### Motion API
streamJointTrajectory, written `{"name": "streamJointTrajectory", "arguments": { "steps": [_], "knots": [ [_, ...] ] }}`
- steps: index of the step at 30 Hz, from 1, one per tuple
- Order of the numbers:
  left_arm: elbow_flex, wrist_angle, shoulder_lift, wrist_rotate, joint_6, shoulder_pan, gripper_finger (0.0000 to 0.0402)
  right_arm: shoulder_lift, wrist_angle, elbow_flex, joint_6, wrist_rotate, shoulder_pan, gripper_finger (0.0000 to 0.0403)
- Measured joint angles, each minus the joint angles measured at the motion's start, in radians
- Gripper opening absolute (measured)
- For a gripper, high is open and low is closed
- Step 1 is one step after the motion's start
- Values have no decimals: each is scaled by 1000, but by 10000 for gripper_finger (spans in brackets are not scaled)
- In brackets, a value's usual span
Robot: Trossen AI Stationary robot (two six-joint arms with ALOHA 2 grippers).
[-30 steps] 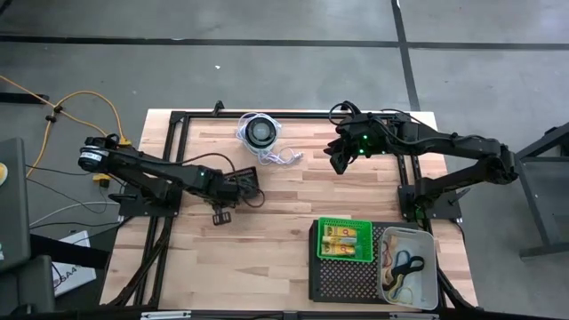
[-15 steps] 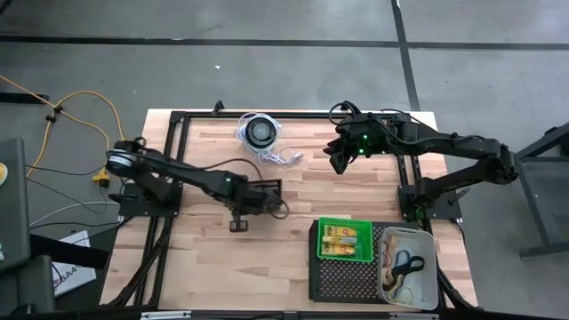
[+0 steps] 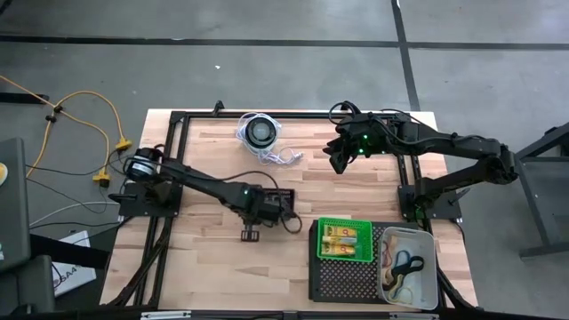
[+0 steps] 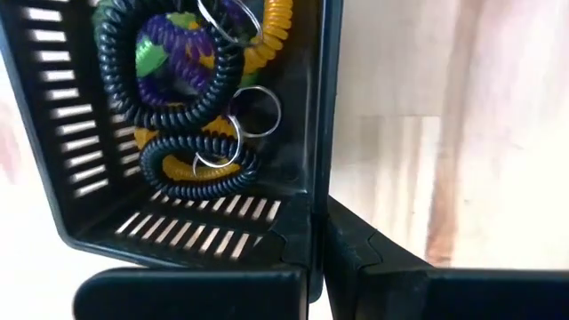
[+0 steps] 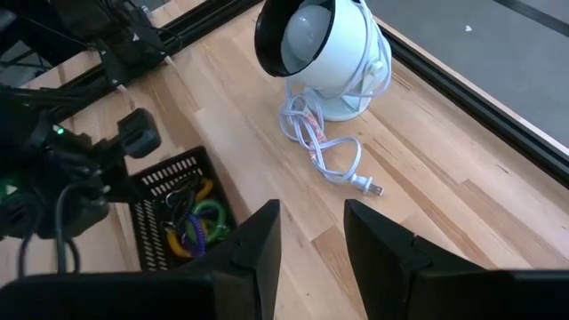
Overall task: Pick & Place Office Desk Supplies
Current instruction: Move the black bin to the center of the table, then put the black bin on the shelf
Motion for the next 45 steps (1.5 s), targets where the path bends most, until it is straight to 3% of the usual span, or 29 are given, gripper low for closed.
{"name": "streamJointTrajectory", "arguments": {
  "steps": [7,26,35,40,45],
  "knots": [
    [0,-3,0,-26,-16,-32,11,0,3,0,0,0,0,113],
    [0,1,0,-44,0,-28,120,0,3,0,0,0,0,113],
    [34,-15,-3,-43,29,-28,125,0,4,0,0,0,0,113],
    [112,-165,-14,-76,41,-24,125,0,6,0,0,0,0,113],
    [84,-216,-114,-66,2,-20,125,0,6,0,0,0,0,113]
  ]
}}
